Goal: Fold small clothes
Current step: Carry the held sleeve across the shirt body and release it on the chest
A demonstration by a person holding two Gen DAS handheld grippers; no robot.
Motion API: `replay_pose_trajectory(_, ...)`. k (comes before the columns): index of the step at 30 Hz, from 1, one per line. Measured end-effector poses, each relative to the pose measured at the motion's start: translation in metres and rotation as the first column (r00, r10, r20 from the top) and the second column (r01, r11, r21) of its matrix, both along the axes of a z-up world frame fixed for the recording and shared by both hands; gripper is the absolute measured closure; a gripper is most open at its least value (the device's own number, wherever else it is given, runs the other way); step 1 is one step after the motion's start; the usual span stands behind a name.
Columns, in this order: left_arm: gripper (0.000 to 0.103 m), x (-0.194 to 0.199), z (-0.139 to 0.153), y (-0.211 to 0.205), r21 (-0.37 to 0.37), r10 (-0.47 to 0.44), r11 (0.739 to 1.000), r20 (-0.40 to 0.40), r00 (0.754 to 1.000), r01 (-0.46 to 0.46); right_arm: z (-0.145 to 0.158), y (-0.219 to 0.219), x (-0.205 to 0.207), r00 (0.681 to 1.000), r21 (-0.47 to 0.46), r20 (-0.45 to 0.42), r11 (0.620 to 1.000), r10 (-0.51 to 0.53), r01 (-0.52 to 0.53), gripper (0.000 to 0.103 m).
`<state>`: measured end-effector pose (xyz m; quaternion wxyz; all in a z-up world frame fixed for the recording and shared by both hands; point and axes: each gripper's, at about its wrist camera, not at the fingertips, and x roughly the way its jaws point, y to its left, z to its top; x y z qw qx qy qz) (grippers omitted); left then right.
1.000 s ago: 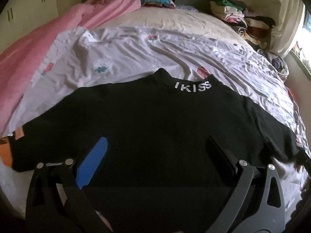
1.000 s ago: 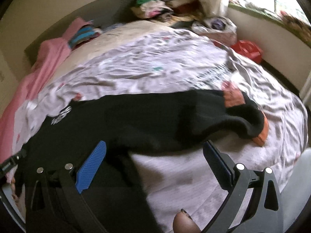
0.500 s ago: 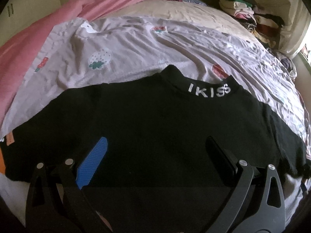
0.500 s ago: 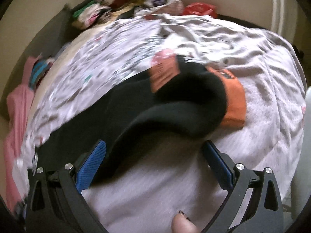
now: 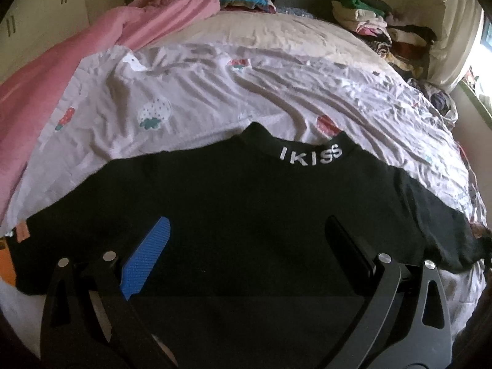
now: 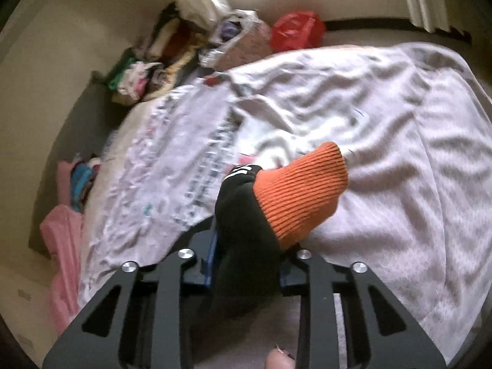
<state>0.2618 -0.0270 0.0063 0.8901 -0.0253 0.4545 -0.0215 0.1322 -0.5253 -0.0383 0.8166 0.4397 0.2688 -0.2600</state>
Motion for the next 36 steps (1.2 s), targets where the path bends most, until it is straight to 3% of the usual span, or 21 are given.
replay_pose_trajectory(4,0.008,-0.002,0.010,0.004,-0.017,0.006,1.000,0.014,1.000,-0.005,0.027,0.017,0.006,0.995,-0.094,0.057,0.993,0.078,-0.072,0.081)
replay_pose_trajectory(9,0.008,-0.003,0.014,0.009,-0.038,0.013,0.999,0.002,1.000,-0.012,0.060,0.054,0.022,0.975,-0.223,0.075,0.957,0.208,-0.187,0.082)
replay_pose_trajectory(18,0.008,-0.005,0.018,0.026,-0.112,0.028,0.993,-0.012,1.000,-0.029,0.097,0.143,0.060,0.904,-0.412,0.025,0.828,0.427,-0.380,0.082)
replay_pose_trajectory(24,0.008,-0.005,0.016,0.048,-0.243,0.029,0.969,-0.034,0.999,-0.037,0.098,0.205,0.087,0.828,-0.468,-0.046,0.720,0.559,-0.513,0.082)
replay_pose_trajectory(27,0.008,-0.004,0.013,0.058,-0.268,0.041,0.962,-0.050,0.998,-0.053,0.093,0.239,0.095,0.793,-0.485,-0.079,0.671,0.604,-0.560,0.082)
replay_pose_trajectory(36,0.008,-0.008,0.002,0.093,-0.373,0.050,0.925,-0.076,0.996,-0.075,0.051,0.340,0.122,0.665,-0.498,-0.212,0.506,0.716,-0.704,0.082)
